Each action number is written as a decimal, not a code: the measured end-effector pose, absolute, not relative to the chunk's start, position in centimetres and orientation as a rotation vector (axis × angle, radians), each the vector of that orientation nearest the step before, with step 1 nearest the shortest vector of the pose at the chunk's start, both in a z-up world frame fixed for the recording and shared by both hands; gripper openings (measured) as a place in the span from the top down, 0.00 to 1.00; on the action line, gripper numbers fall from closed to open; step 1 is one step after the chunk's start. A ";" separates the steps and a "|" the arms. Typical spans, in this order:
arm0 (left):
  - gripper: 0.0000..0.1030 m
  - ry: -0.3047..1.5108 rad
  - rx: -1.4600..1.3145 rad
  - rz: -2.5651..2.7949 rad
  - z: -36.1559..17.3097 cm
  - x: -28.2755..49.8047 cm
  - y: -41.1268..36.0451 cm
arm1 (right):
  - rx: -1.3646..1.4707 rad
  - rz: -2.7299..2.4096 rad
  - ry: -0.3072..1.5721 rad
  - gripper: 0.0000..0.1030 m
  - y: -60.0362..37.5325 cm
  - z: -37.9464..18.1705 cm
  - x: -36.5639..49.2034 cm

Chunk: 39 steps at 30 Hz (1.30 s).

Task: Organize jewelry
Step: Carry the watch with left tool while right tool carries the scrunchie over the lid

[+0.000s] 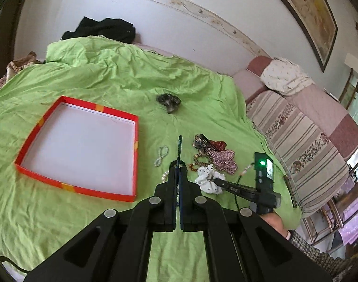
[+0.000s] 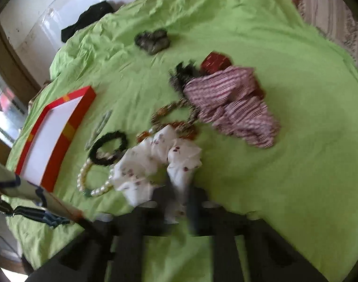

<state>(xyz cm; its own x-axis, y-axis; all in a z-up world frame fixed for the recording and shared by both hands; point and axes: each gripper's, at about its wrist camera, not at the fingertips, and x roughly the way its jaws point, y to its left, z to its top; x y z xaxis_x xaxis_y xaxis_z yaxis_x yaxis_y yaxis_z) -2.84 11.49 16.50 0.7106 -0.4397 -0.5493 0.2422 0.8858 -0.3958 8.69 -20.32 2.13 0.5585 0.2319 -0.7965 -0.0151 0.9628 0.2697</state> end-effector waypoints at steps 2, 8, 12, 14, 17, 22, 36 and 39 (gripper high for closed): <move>0.99 0.663 -0.314 -0.372 17.2 -3.1 12.3 | 0.226 0.152 0.931 0.93 -19.8 3.8 7.8; 0.99 0.601 -0.316 -0.334 20.0 -3.9 14.6 | 0.143 0.217 0.799 0.93 -17.0 10.3 5.3; 0.99 0.573 -0.322 -0.297 21.9 -3.9 16.8 | 0.128 0.291 0.755 0.93 -14.5 13.6 5.0; 0.99 0.556 -0.311 -0.268 22.7 -3.6 17.8 | 0.127 0.338 0.756 0.93 -12.9 14.6 5.1; 0.99 0.530 -0.298 -0.211 23.5 -3.1 19.7 | 0.128 0.388 0.777 0.93 -10.7 15.0 5.8; 0.99 0.525 -0.296 -0.139 23.4 -1.3 23.0 | 0.108 0.454 0.808 0.93 -6.2 14.4 6.7; 0.99 0.747 -0.277 0.058 12.0 7.1 28.2 | 0.016 0.515 1.007 0.93 4.2 5.5 11.3; 0.99 0.782 -0.283 0.080 10.4 8.9 29.2 | -0.014 0.498 1.015 0.93 4.7 4.4 11.8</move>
